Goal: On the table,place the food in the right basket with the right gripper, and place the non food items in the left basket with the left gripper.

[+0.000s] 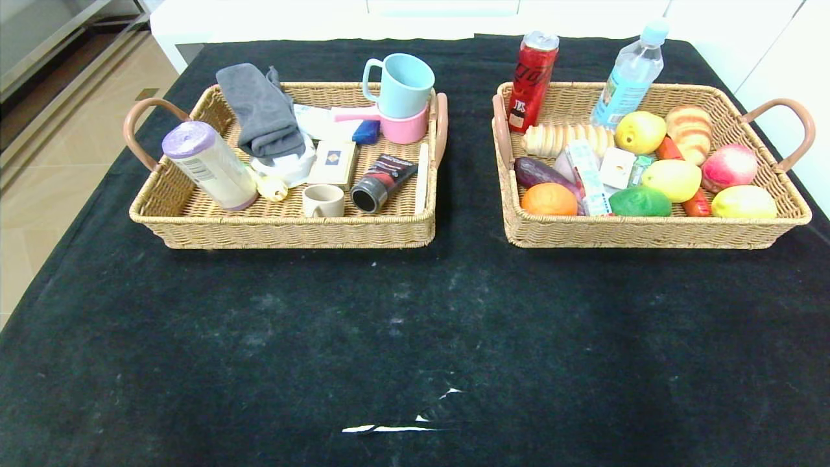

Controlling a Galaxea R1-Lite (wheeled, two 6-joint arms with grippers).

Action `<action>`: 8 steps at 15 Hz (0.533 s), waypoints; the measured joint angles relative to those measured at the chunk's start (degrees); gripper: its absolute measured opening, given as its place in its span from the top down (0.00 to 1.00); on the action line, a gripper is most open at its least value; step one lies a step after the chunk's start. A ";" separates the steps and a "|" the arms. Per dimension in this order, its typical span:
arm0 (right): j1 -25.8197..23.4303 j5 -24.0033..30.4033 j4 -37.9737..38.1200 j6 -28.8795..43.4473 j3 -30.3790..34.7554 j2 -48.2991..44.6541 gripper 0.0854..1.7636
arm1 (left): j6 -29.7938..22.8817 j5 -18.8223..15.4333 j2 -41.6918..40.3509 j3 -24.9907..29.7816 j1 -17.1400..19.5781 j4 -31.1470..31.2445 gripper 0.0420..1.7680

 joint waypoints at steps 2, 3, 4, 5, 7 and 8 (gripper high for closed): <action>0.02 -0.13 0.05 0.63 0.02 0.00 0.04 | -0.22 0.27 0.00 0.07 0.01 0.16 0.03; 0.09 -0.16 0.05 0.96 0.02 0.00 0.04 | -0.33 0.30 0.00 0.07 0.01 0.11 0.03; 0.09 -0.16 0.05 1.33 0.05 0.00 0.04 | -0.91 0.30 0.00 0.07 0.01 0.05 0.03; 0.09 -0.17 0.05 1.44 0.05 0.00 0.04 | -1.96 0.33 0.00 0.07 0.01 0.06 0.03; 0.09 -0.20 0.05 1.49 0.05 0.00 0.04 | -2.84 0.46 0.00 0.07 0.01 0.09 0.03; 0.09 -0.17 0.05 1.51 0.05 0.00 0.04 | -3.08 0.63 0.00 0.07 0.01 0.05 0.03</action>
